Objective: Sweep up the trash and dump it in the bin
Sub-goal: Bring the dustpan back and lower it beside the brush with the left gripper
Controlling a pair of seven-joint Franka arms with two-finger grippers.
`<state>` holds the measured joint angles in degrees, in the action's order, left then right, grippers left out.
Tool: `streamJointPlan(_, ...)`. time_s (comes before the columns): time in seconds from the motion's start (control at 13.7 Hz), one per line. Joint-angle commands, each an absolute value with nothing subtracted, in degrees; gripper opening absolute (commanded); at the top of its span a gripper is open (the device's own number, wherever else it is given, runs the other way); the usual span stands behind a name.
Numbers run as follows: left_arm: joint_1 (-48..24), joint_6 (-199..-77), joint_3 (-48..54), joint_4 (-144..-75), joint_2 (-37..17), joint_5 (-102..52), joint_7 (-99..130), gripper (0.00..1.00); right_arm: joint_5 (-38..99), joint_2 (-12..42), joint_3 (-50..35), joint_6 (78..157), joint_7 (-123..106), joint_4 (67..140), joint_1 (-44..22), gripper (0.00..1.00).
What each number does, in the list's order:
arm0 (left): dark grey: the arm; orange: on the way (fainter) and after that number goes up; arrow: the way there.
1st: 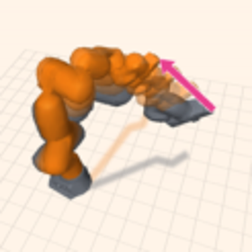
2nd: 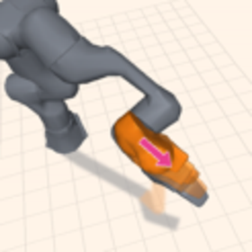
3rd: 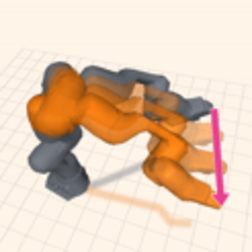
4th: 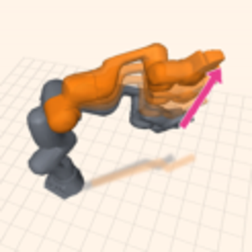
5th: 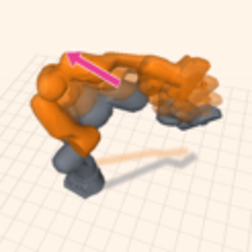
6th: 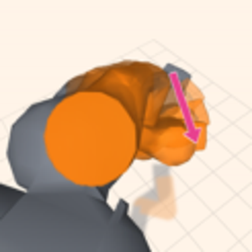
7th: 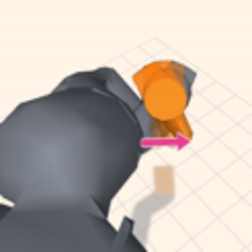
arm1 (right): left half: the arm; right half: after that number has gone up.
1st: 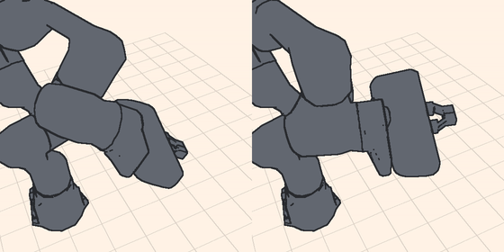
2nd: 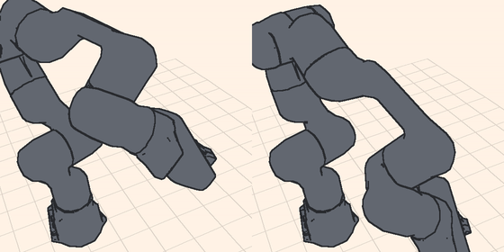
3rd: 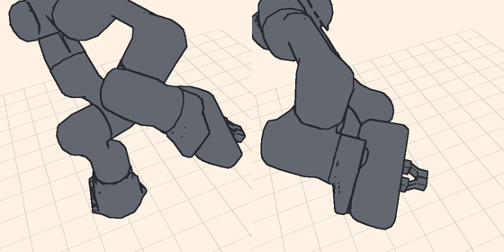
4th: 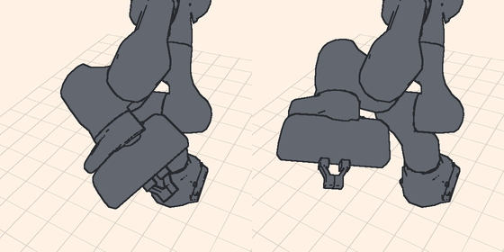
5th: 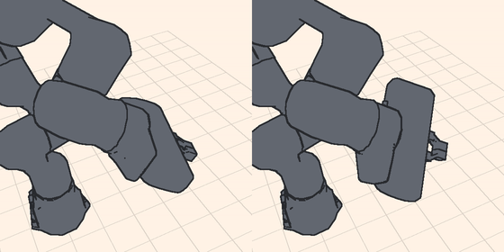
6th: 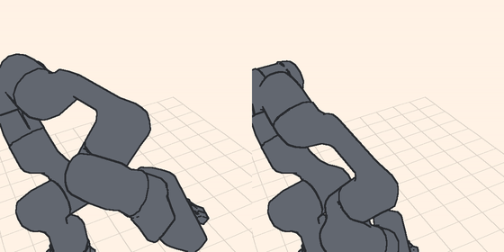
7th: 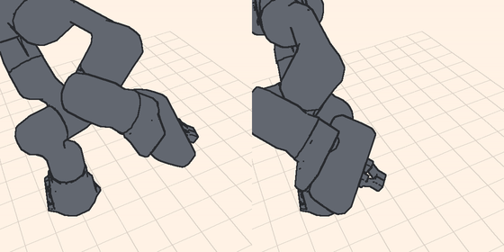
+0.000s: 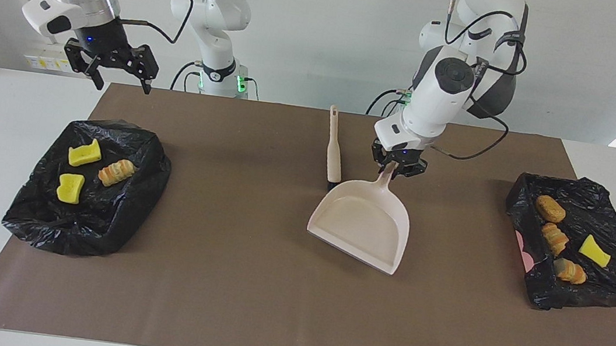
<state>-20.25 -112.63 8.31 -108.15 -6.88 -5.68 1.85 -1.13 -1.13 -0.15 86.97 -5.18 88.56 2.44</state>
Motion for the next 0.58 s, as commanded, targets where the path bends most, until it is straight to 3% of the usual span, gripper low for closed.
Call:
streamJointPlan(0.0,-23.55,-119.76,7.21,-108.46,-10.18,-6.42,7.71,0.00,-0.88,-2.11,-0.18,86.31,-5.36,89.47,2.46,1.00)
streamJointPlan(0.22,-24.61,-128.74,7.21,-107.84,-13.01,-6.42,12.82,0.00,-0.88,-2.11,-0.18,86.40,-5.36,89.47,2.46,1.00)
streamJointPlan(0.51,-26.10,-131.91,7.21,-108.28,-15.90,-10.19,15.19,0.00,-0.88,-2.11,-0.18,86.31,-5.36,89.47,2.46,1.00)
